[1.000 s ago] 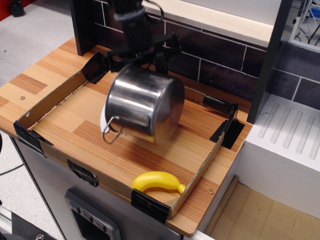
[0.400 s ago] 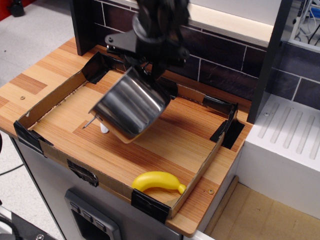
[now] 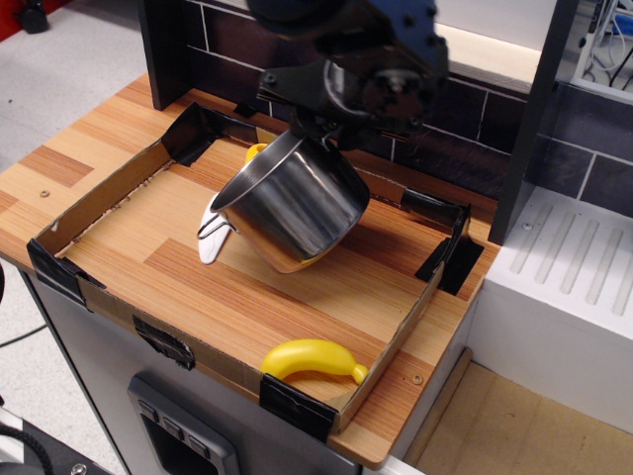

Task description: Upright metal pot

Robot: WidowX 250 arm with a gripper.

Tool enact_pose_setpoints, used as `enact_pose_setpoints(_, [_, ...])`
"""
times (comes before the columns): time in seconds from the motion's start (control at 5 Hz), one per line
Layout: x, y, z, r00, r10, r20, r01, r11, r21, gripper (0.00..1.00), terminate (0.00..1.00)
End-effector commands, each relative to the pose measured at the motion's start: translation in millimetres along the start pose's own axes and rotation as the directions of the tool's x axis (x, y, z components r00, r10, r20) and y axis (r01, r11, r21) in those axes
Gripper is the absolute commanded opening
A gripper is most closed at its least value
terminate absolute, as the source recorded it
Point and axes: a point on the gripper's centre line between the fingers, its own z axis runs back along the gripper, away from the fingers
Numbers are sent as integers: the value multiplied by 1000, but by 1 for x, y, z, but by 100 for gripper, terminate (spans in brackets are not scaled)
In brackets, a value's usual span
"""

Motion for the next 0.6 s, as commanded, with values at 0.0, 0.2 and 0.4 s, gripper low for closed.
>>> enact_pose_setpoints(0.0, [-7,-20,6,997,-47,-61,48,999,20,0,0])
enact_pose_setpoints(0.2, [-1,-20,9,985,140,-102,-146,988,-55,100,0])
enact_pose_setpoints(0.4, [3,-21,9,961,260,-94,-264,964,-31,100,0])
